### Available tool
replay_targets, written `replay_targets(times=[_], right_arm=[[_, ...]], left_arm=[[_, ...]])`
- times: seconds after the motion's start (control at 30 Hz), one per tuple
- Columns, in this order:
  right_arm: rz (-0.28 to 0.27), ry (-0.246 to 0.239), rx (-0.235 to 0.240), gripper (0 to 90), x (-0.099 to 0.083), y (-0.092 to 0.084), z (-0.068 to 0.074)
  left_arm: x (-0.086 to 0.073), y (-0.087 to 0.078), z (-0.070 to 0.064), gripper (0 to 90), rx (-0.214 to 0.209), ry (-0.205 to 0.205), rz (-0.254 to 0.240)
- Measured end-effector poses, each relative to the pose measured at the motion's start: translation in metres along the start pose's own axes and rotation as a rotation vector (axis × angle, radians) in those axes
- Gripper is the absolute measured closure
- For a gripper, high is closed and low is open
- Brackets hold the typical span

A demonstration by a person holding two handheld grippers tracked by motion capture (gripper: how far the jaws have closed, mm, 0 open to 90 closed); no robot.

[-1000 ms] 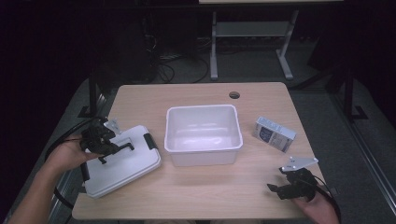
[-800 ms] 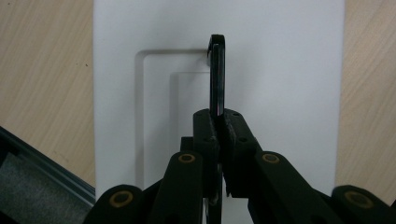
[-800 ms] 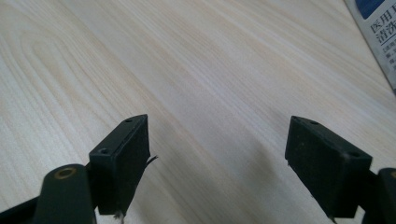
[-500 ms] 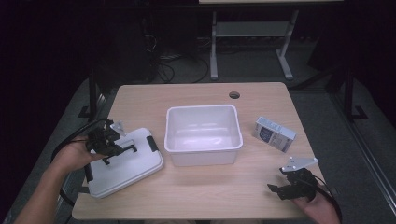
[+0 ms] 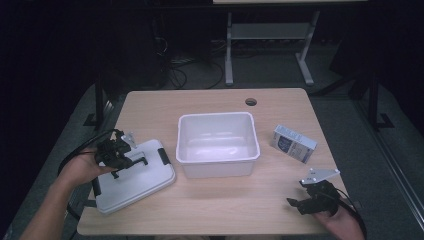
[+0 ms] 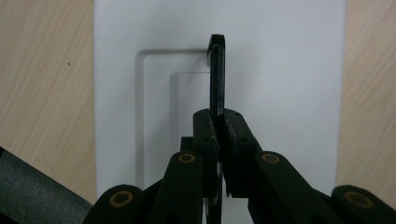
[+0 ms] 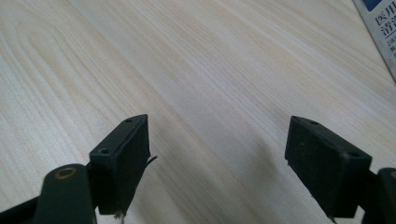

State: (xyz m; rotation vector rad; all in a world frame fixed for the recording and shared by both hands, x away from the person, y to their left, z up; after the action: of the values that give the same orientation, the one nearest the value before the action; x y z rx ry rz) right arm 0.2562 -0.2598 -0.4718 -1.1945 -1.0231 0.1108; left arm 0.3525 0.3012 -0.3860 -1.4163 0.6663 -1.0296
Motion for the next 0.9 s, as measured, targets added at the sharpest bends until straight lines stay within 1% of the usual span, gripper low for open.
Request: replay_targets(times=[0.27, 0.33, 0.4, 0.6, 0.7, 0.8, 0.87, 0.9], right_arm=[[0.015, -0.003, 0.002, 21.4, 0.0007, 0.0018, 0.0008], [0.018, -0.005, 0.003, 21.4, 0.0015, 0.0019, 0.0008], [0.021, -0.008, 0.003, 21.4, 0.0023, 0.0020, 0.0001], [0.050, -0.009, 0.011, 21.5, 0.0049, 0.0033, -0.0004], [0.061, -0.023, 0.017, 21.7, 0.0058, 0.0043, -0.0011], [0.070, -0.027, 0.021, 21.7, 0.0063, 0.0039, -0.0023], [0.077, -0.020, 0.022, 21.7, 0.0066, 0.0028, -0.0021], [0.085, -0.025, 0.027, 21.7, 0.0067, 0.0022, -0.0026]], left_arm=[[-0.0028, 0.0029, -0.0002, 84.9, 0.005, 0.001, -0.006], [-0.0031, 0.0040, -0.0001, 85.0, 0.001, 0.002, 0.001], [-0.0039, 0.0059, -0.0007, 84.8, -0.003, -0.003, -0.003], [-0.0045, 0.0064, -0.0007, 84.3, -0.005, 0.001, -0.002], [-0.0041, 0.0063, -0.0009, 83.8, -0.001, 0.001, 0.003], [-0.0039, 0.0062, -0.0009, 80.0, 0.002, 0.001, 0.007], [-0.0039, 0.0058, -0.0014, 76.4, 0.006, -0.005, -0.002], [-0.0041, 0.0051, -0.0015, 75.2, 0.000, -0.007, -0.005]])
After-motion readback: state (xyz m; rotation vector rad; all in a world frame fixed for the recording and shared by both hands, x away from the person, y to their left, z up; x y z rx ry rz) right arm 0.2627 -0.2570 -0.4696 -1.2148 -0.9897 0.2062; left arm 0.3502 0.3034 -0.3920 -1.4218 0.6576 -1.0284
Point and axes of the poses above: each handheld gripper's, and its own axes: y roughly forward along the jaws, x roughly out of its top, z roughly to its left, the point moved 2 cm from there along y, roughly forward along the jaws
